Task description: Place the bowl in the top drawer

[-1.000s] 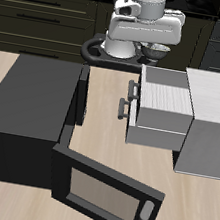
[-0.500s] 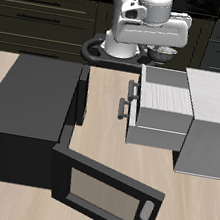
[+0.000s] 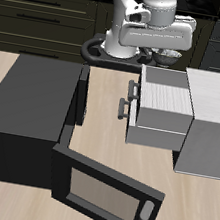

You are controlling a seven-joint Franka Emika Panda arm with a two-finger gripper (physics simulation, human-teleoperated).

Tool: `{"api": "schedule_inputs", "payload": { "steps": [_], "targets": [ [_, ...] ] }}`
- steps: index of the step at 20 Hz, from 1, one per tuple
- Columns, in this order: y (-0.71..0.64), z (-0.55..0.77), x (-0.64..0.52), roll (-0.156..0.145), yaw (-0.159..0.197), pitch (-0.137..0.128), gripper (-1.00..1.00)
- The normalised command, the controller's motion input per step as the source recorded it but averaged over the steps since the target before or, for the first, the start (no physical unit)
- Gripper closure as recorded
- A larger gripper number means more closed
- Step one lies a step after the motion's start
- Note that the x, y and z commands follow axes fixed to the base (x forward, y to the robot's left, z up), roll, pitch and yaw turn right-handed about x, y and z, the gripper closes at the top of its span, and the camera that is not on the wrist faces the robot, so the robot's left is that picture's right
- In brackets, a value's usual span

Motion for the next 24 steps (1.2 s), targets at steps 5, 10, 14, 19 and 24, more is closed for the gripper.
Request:
{"api": "schedule_inputs", "payload": {
  "steps": [5, 10, 14, 19, 24],
  "targets": [
    [-0.05, -0.15, 0.1, -0.012, -0.003, 0.033, 1.0],
    [0.02, -0.1, 0.03, 0.006, 0.0, 0.012, 1.0],
    [0.18, -0.21, -0.02, 0.034, 0.03, 0.027, 1.0],
    [0.06, -0.32, 0.02, 0.019, 0.022, 0.048, 1.0],
    [0.03, -0.27, 0.03, -0.004, 0.016, 0.044, 1.0]
  ]
}}
